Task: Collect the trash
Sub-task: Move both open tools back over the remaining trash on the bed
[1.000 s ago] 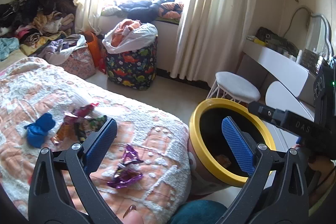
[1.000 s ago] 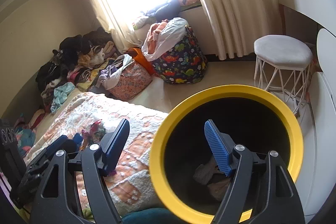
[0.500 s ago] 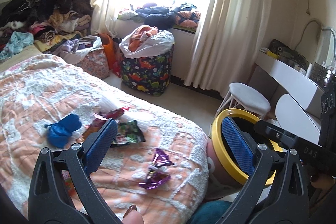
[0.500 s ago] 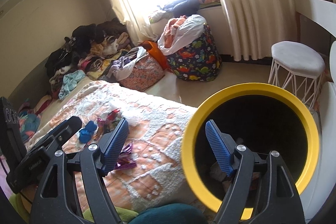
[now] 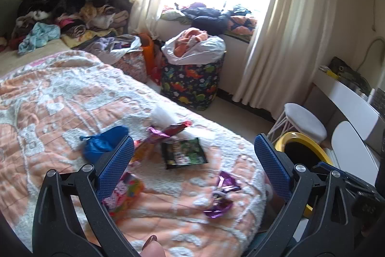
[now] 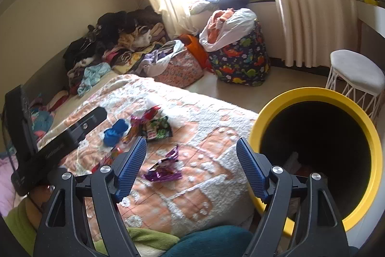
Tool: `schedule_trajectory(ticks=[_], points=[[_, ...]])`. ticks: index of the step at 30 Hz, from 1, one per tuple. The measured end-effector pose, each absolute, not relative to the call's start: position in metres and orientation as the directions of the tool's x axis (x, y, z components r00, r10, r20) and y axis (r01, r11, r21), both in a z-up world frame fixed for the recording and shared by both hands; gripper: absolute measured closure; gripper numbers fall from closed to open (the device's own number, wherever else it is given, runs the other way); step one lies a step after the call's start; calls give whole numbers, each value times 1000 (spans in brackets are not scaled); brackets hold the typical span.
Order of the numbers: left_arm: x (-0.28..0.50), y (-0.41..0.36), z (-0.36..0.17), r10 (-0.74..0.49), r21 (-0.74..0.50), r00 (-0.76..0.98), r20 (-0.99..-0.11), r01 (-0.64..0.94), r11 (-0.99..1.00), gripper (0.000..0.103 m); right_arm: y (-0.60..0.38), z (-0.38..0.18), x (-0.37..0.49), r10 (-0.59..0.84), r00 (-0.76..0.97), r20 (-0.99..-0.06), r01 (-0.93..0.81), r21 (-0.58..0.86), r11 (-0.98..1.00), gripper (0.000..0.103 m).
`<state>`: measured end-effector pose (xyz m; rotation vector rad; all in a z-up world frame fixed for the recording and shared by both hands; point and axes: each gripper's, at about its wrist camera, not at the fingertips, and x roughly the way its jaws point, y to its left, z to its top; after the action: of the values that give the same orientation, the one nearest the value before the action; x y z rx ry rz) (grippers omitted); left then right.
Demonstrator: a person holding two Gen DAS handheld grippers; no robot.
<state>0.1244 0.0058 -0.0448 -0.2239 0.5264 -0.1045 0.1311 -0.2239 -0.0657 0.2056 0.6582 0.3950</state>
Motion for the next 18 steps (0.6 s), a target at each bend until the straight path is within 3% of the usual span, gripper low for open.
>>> schedule_trajectory(ticks=[18], points=[[147,59,-74,-93,-247,809,-581,-66,967,12,-164,-96,135,431,626,-650,-357,252,899,28]])
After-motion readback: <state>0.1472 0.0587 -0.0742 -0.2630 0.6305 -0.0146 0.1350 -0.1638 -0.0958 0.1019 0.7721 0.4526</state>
